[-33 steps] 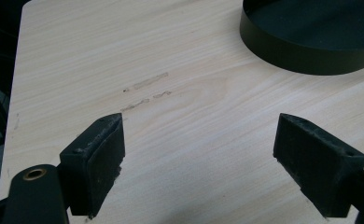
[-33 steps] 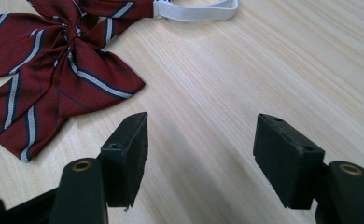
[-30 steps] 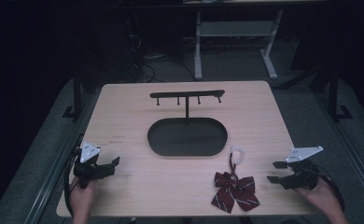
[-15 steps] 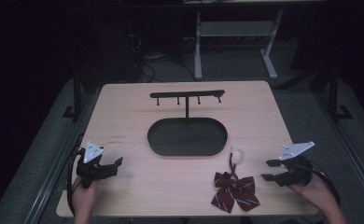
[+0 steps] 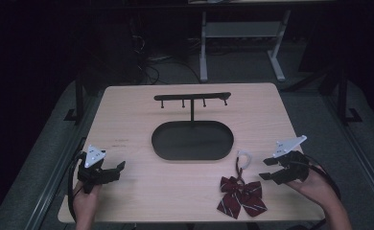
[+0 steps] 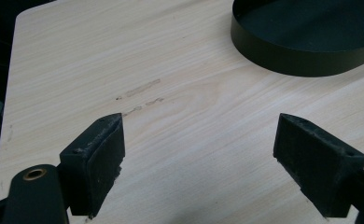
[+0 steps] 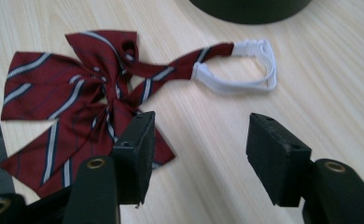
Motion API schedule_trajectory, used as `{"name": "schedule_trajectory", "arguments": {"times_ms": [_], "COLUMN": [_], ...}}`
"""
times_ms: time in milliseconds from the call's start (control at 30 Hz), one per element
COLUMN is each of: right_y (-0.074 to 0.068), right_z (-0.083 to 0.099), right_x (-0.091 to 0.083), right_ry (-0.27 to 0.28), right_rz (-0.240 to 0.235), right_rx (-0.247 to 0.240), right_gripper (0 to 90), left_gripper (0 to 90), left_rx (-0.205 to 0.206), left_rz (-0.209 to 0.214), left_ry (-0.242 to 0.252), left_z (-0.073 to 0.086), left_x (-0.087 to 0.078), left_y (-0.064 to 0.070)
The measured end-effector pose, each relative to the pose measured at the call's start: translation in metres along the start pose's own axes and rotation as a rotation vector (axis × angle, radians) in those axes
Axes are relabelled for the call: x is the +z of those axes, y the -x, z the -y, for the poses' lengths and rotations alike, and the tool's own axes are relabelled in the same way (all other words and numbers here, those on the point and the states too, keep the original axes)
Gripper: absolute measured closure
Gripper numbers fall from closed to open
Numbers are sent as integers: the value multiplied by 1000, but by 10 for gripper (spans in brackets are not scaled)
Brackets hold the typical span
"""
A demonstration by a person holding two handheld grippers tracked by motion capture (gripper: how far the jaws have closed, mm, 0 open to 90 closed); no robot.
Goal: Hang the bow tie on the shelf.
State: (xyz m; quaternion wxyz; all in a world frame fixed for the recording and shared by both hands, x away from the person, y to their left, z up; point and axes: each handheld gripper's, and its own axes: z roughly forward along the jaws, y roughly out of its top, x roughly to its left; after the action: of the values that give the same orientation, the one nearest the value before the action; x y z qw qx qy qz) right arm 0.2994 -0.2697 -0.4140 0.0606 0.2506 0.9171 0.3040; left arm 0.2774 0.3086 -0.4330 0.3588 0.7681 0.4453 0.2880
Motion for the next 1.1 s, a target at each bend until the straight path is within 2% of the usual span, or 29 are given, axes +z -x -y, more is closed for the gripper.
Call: {"name": "schedule_trajectory", "arguments": {"times_ms": [133,233,267,533,833,933,967,1100], "right_y": [3,3,3,14,26,31,34,40], "right_z": [-15,-22,-30,-49,-62,-63,-63,-66], "right_x": [2,3,5,16,24,27,29,34], "right_ry": [-27,-28,-43,-64,-79,-78,-75,-98], "right_rz": [-3,-5,-8,-24,-30,-42,-41,-48], "right_rx": [-23,-37,-60,-102,-116,-90,-103,-89], "right_gripper": [429,439,447,459,471,475,478,500], "left_gripper": [163,163,163,163,163,163,163,163], "left_rx": [-9,-12,-22,-13,-17,-15,-14,-14], "left_rz": [-6,-6,-5,-6,-1,-2,-1,-1], "left_ry": [6,7,10,7,8,3,3,3], "left_z": [1,1,1,1,1,1,1,1], "left_x": [-1,-1,-1,-2,-1,-1,-1,0], "left_y": [-2,-3,-2,-3,-3,-3,-3,-2]}}
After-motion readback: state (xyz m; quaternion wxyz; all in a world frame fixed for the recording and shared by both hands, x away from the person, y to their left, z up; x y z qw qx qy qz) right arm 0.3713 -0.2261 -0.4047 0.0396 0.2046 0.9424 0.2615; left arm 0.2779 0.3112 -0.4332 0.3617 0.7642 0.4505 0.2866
